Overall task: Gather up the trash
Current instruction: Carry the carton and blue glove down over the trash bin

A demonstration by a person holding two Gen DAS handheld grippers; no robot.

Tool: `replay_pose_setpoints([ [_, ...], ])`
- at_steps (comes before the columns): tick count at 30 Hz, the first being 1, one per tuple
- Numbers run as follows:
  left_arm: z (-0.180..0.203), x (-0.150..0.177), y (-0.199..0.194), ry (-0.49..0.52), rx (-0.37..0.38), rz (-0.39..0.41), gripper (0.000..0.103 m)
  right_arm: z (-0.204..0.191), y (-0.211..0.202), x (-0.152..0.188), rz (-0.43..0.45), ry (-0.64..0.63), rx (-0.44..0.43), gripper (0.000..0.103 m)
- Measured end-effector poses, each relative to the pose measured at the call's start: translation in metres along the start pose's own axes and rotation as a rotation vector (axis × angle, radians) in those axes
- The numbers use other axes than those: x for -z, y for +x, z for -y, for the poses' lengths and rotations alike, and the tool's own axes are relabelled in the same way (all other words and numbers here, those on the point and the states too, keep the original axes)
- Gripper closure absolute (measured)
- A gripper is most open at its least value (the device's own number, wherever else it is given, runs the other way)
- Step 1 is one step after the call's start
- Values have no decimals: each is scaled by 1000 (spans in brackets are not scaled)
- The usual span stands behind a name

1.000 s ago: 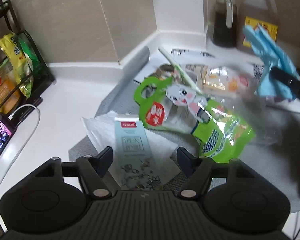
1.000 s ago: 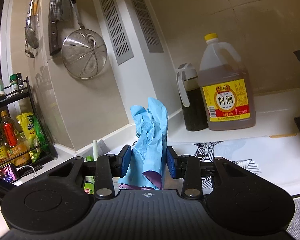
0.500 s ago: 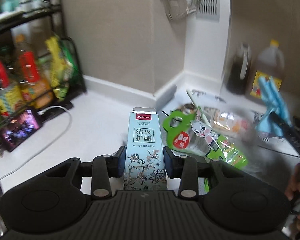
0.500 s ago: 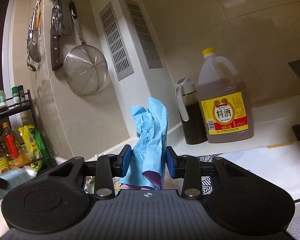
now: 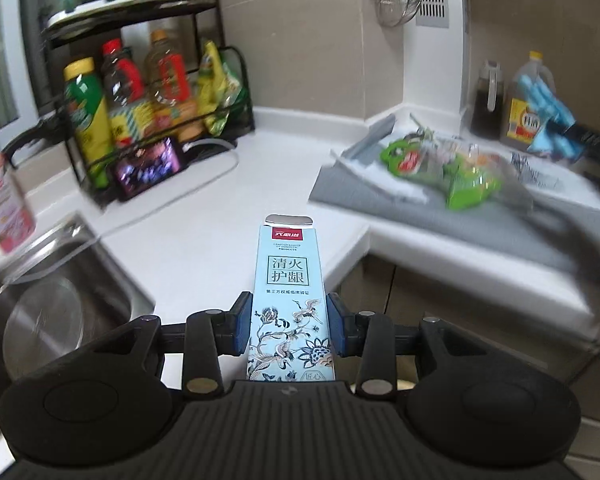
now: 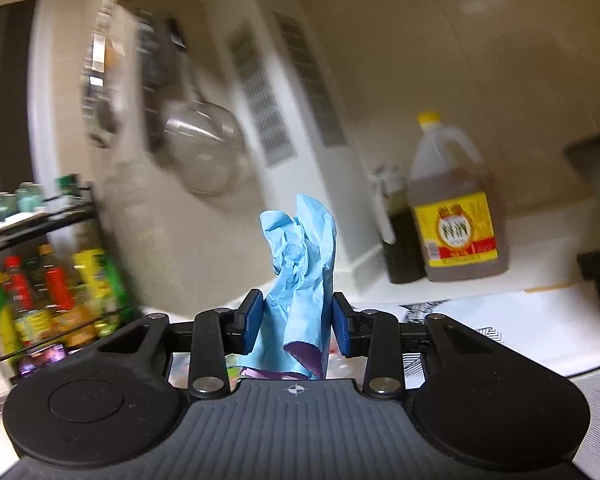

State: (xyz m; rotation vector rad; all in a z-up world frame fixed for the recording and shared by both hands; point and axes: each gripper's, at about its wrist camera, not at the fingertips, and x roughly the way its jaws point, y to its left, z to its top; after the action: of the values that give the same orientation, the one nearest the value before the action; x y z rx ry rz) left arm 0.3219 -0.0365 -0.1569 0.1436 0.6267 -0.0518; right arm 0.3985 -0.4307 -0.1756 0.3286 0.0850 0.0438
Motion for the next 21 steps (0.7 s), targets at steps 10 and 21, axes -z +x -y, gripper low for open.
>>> replay_pose_setpoints([
  [10,9,78,-10,-10,83,-78,60,-78,-141,30,-142,-202,-187,63],
  [21,16,109,-28,7,75,-60,60,-134,-182,105,-450,-201,-236,63],
])
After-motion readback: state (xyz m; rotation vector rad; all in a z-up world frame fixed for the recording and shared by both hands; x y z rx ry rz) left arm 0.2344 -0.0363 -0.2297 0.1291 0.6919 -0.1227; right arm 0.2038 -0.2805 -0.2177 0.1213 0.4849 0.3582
